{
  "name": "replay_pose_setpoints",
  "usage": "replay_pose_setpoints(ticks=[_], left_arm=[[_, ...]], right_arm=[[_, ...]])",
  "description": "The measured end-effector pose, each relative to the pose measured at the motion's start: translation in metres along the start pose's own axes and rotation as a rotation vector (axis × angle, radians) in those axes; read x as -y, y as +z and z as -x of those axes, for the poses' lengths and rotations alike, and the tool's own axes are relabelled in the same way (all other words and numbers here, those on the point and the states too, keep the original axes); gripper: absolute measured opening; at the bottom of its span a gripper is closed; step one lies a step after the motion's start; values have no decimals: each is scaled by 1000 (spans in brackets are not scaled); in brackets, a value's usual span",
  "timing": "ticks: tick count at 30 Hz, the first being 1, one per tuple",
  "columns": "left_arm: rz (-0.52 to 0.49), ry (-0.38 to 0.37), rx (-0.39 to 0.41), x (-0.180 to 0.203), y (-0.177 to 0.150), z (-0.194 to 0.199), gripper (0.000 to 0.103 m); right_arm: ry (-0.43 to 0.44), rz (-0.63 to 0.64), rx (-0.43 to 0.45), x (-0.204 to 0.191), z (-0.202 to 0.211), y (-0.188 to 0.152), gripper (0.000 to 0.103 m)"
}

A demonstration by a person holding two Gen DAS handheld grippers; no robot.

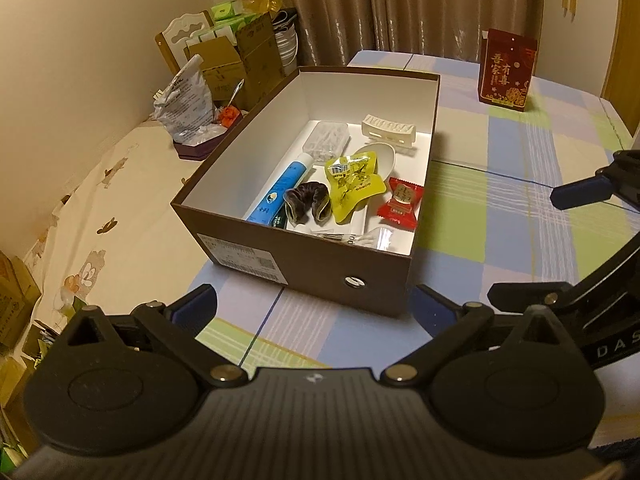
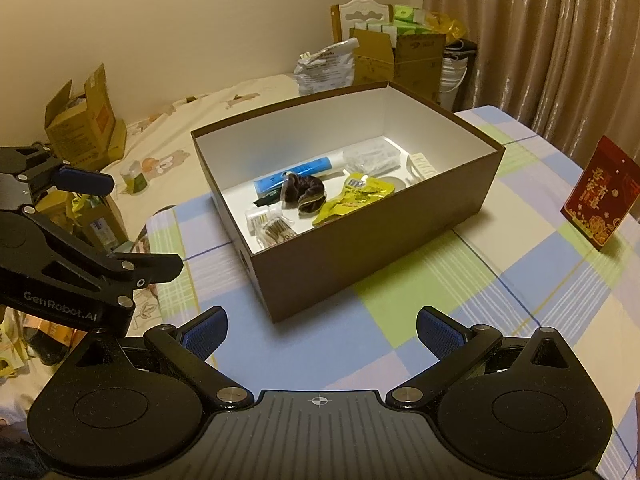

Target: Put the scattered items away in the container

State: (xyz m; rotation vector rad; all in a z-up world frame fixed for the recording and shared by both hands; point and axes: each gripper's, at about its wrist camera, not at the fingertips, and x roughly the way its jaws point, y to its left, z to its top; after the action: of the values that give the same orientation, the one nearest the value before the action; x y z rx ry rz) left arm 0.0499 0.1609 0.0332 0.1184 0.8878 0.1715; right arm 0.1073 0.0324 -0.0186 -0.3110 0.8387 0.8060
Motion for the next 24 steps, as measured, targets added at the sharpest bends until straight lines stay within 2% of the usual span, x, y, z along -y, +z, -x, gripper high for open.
replay_pose_setpoints(ticks=[24], left_arm=[[28,28,-37,11,-10,-2,102]], right_arm=[[15,7,-5,3,2,-5,103]])
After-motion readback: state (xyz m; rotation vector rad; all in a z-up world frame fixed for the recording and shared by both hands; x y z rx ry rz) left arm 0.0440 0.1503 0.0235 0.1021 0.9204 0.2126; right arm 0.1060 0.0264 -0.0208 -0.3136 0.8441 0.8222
